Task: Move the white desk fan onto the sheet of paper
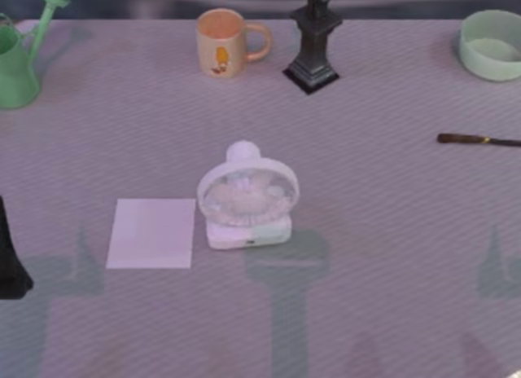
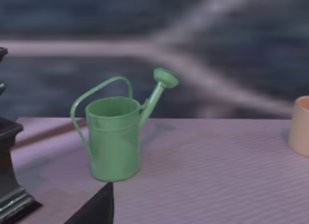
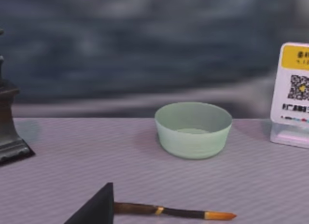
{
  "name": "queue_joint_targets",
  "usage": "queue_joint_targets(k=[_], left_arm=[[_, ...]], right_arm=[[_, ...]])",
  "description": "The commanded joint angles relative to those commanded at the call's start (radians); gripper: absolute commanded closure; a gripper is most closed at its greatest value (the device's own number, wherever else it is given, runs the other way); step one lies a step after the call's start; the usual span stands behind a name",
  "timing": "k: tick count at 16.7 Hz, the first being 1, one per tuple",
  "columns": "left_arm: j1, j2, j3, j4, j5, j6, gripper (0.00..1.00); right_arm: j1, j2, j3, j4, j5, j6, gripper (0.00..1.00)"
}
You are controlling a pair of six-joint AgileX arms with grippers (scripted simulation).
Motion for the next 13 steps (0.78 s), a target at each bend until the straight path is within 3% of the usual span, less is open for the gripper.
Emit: queue_joint_targets(k=[6,13], left_arm=[[-0.038,0.094,0.087,-0.086,0.01,0.039,0.0],[-0.196,0.557,0.538,-0.472,0.035,0.214,0.0]], right_arm=[[0.0,0.0,0.0,0.0,0.0,0.0,0.0],[0.0,0.0,0.0,0.0,0.0,0.0,0.0]])
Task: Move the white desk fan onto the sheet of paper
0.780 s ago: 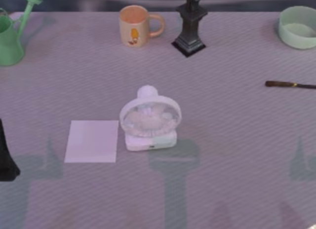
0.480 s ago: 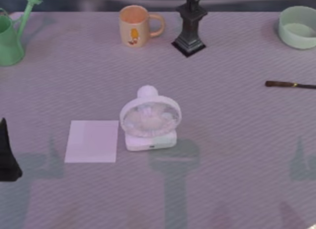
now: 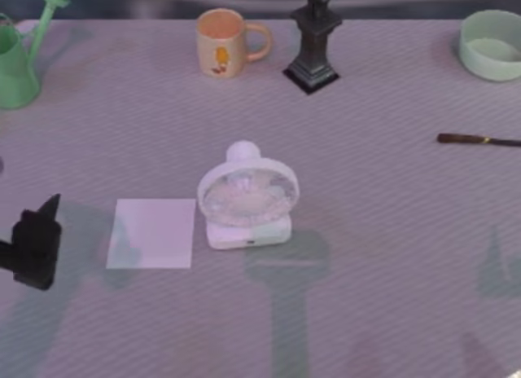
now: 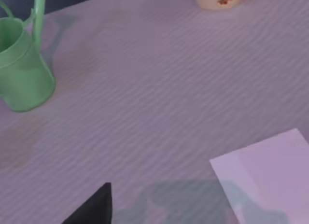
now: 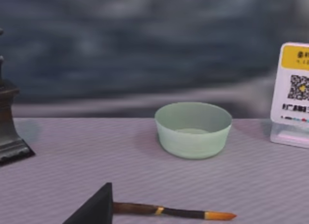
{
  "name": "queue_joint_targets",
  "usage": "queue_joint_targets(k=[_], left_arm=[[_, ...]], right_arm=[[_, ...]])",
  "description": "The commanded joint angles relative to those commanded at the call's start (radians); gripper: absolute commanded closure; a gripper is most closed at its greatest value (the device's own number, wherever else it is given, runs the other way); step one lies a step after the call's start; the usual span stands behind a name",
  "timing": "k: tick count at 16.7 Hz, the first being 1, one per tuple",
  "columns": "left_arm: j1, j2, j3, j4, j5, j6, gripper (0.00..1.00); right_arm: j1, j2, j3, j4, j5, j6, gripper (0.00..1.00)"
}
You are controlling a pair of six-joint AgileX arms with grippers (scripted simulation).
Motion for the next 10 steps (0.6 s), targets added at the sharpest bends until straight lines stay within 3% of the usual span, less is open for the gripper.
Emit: queue_joint_targets(k=[10], left_arm=[[-0.281,0.954,0.949,-0.691,0.0,0.349,0.0]], right_arm=[[0.0,0.0,0.0,0.0,0.0,0.0,0.0]])
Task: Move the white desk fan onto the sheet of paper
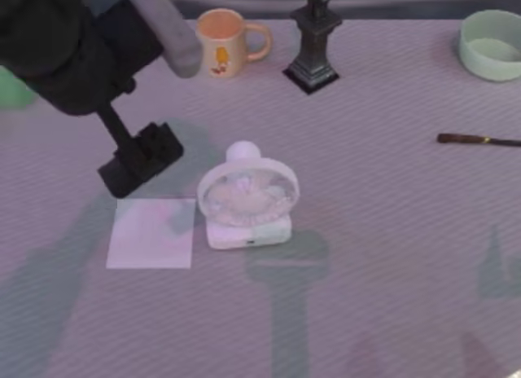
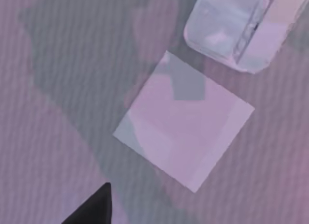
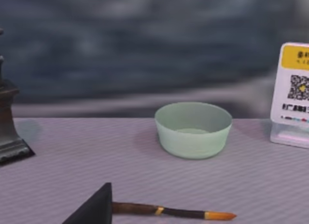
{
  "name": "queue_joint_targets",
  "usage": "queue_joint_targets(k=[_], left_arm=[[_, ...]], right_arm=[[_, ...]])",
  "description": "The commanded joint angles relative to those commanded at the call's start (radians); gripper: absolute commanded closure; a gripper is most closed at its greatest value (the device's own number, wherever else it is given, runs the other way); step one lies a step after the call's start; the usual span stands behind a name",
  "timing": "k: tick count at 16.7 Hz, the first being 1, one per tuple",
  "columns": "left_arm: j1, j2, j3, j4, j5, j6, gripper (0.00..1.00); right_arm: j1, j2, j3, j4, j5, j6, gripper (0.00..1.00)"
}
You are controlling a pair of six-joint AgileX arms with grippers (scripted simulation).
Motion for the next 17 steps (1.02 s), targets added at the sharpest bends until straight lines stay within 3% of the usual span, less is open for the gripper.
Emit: queue_joint_targets(k=[8,17], left_arm=[[-0.15,0.582,0.603,-0.355,-0.025,0.212,0.0],[-0.168,0.678,0.701,-0.405,-0.031,0.247,0.0]], right_arm=[[0.0,0.0,0.0,0.0,0.0,0.0,0.0],[0.0,0.0,0.0,0.0,0.0,0.0,0.0]])
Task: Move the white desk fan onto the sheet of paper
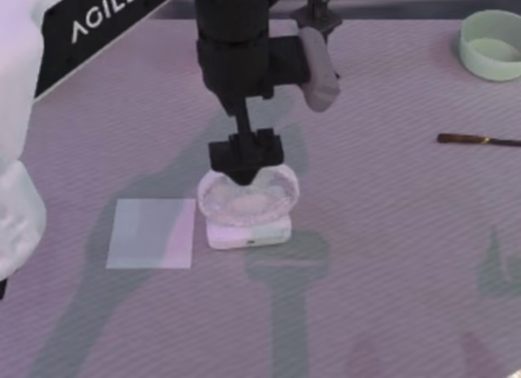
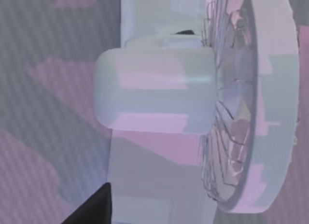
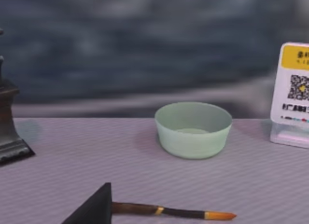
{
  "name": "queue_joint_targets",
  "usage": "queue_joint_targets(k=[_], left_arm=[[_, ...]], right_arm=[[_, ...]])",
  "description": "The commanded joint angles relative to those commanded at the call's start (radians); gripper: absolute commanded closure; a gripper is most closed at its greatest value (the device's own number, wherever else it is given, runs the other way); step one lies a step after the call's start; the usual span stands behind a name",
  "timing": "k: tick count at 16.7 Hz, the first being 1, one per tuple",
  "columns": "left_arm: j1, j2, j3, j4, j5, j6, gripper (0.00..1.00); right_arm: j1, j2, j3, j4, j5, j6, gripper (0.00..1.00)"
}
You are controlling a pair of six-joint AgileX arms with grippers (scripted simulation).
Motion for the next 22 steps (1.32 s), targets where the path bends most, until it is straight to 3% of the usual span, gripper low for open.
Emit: queue_joint_targets(k=[9,13,22], left_arm=[[-0.003,-0.031,-0.242,0.21,-0.001,0.002,0.0],[-0.003,-0.031,-0.25,0.217,-0.001,0.002,0.0],[-0.003,-0.031,-0.25,0.217,-0.001,0.002,0.68]], right_arm=[[0.0,0.0,0.0,0.0,0.0,0.0,0.0],[0.0,0.0,0.0,0.0,0.0,0.0,0.0],[0.0,0.0,0.0,0.0,0.0,0.0,0.0]])
